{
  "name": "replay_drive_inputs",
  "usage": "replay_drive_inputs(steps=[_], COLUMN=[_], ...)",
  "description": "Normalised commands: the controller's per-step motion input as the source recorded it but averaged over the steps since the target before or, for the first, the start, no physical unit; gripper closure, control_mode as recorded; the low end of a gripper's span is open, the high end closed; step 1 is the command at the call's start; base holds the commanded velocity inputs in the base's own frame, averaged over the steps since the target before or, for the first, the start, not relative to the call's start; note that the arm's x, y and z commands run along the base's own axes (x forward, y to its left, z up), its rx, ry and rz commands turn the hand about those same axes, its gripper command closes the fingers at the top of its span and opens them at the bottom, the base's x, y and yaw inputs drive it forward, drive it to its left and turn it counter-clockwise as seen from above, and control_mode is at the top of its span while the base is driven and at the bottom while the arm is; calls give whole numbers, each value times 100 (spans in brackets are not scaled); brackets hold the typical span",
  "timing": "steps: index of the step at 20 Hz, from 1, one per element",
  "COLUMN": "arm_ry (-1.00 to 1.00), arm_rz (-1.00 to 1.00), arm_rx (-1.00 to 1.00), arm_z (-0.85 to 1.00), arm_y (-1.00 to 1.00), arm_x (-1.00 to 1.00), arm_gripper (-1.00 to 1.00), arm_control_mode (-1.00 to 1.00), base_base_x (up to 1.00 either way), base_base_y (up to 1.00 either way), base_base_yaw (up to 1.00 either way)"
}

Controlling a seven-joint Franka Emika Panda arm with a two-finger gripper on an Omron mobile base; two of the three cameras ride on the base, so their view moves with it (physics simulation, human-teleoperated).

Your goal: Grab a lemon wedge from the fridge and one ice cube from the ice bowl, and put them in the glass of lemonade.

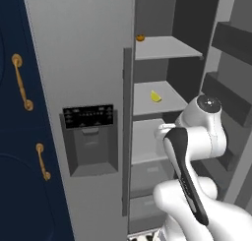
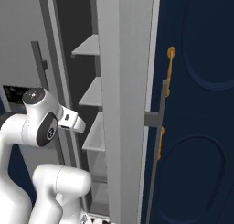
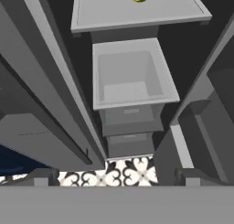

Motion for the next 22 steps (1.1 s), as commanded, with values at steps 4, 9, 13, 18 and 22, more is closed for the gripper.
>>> replay_drive_inputs(steps=[4,9,13,18,22], arm_ry=[0,0,-1,-5,-9], arm_rz=[0,0,0,0,0], arm_rx=[0,0,0,-1,-6], arm_z=[0,0,0,0,0], arm_y=[0,-7,-35,-19,-21], arm_x=[0,7,19,53,54], arm_gripper=[-100,-100,-100,-100,-100], arm_control_mode=[100,-100,-100,-100,-100], base_base_x=[37,18,0,0,0], base_base_y=[-12,-8,0,0,0], base_base_yaw=[0,0,0,0,0])
